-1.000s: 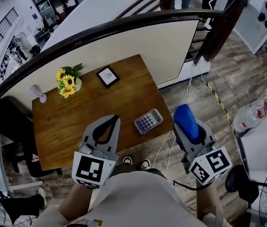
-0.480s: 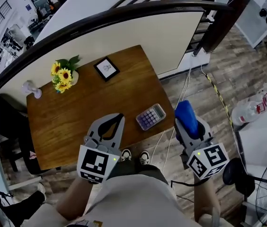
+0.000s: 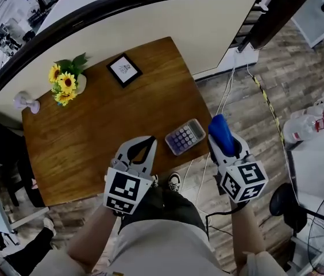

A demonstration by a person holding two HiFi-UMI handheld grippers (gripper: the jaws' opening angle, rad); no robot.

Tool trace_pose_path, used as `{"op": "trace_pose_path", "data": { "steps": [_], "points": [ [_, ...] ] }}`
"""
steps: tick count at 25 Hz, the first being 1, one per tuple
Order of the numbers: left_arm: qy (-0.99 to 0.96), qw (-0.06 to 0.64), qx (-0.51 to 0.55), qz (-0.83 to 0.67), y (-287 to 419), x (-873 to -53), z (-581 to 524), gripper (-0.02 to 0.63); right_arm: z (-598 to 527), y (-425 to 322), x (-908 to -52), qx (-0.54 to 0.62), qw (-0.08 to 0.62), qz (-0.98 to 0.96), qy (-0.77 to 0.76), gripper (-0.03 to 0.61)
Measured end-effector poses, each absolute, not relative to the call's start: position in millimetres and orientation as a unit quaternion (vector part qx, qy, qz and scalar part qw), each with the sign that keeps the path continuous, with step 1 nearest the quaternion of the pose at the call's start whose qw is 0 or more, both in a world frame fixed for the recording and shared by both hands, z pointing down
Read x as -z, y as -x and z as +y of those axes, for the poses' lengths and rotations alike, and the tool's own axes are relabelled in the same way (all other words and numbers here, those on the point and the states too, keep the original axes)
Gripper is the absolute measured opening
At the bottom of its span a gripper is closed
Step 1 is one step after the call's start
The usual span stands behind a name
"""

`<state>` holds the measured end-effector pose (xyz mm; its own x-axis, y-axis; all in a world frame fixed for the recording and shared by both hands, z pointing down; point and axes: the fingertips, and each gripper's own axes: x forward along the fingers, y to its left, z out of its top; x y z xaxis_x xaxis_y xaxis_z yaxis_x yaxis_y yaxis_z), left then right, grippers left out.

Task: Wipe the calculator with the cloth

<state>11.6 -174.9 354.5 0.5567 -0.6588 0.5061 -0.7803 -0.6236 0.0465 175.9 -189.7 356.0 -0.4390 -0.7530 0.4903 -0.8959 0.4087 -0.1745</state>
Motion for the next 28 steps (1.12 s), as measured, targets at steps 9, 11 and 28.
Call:
{"op": "trace_pose_path", "data": {
  "steps": [9, 11, 28],
  "points": [
    [-0.867, 0.184, -0.262, -0.382, -25.7, -454.0, -184.4, 0.003, -218.1, -169.8, -443.0, -0.225, 0.212, -0.814, -0.491, 0.152],
    [-0.866, 0.186, -0.274, -0.374, -25.9, -475.4, -188.3, 0.003, -220.6, -169.4, -467.2, -0.232, 0.223, -0.811, -0.489, 0.152],
    [-0.855, 0.281, -0.262, -0.347, -49.3, -584.4, -179.4, 0.003, -236.8, -169.2, -554.0, -0.192, 0.293, -0.785, -0.512, 0.155]
  ]
}}
